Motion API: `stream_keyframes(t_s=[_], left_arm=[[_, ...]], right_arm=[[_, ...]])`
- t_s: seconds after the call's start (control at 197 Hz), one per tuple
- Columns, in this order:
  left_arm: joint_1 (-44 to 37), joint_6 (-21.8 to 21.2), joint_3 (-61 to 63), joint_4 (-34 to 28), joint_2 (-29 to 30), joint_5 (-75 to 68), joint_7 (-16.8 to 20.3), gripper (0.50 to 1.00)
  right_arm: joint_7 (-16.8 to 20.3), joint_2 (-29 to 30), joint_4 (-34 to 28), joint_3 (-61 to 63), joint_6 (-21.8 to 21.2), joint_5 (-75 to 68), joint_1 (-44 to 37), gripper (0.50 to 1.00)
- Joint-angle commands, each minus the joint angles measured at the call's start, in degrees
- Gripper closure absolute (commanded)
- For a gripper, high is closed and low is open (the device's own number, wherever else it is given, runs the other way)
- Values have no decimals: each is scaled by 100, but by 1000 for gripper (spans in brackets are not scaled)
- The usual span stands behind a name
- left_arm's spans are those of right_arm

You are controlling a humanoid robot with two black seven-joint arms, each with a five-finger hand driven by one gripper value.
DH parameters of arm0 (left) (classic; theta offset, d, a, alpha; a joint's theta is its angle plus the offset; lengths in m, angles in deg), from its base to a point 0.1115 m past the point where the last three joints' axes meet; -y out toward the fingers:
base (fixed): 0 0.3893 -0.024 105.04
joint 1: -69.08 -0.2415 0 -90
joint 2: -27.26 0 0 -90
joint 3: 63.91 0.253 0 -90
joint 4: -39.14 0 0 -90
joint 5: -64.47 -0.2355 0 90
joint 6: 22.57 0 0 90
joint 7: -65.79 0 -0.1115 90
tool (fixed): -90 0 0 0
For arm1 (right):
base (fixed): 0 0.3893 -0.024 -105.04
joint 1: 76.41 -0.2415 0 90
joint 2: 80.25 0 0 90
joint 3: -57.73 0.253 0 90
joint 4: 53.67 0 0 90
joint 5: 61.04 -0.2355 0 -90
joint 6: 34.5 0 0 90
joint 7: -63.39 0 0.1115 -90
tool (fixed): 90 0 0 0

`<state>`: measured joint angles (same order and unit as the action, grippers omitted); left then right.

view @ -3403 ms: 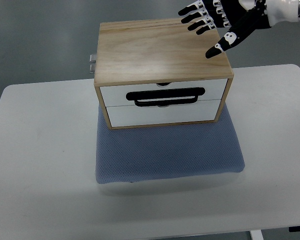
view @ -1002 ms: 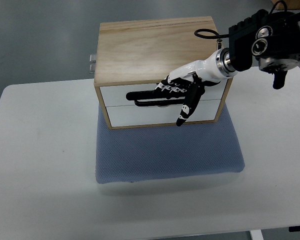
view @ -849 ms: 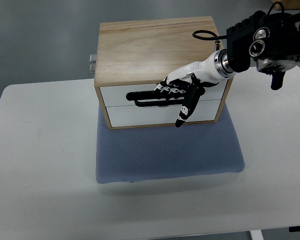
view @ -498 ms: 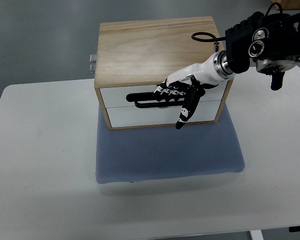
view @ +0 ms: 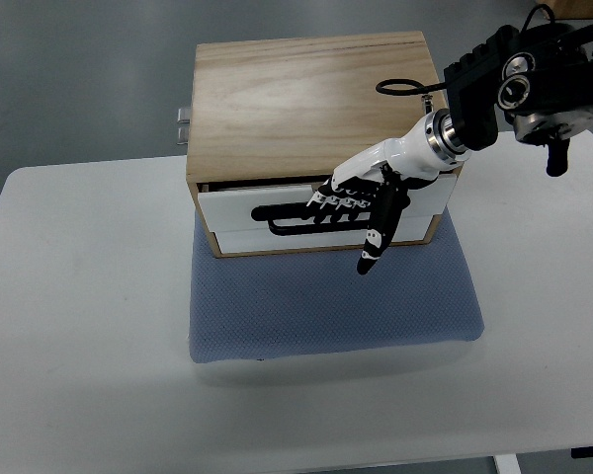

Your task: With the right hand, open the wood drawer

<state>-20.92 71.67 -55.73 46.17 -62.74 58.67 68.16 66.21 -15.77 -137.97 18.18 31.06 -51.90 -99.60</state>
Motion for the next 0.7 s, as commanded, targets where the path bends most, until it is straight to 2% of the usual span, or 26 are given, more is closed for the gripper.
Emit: stream_keyframes(t_s=[0.0,0.412,0.697], left_arm=[[0,-2,0,0,0,0,0,500],[0,-2,0,0,0,0,0,500],[0,-2,0,0,0,0,0,500]], right_arm=[[-9,-23,1,0,-148,0,-10,556],[-62,-163,-87,17,-1053,-9,-124,556],[-62,-242,-192,35,-1055,-18,-247,556]])
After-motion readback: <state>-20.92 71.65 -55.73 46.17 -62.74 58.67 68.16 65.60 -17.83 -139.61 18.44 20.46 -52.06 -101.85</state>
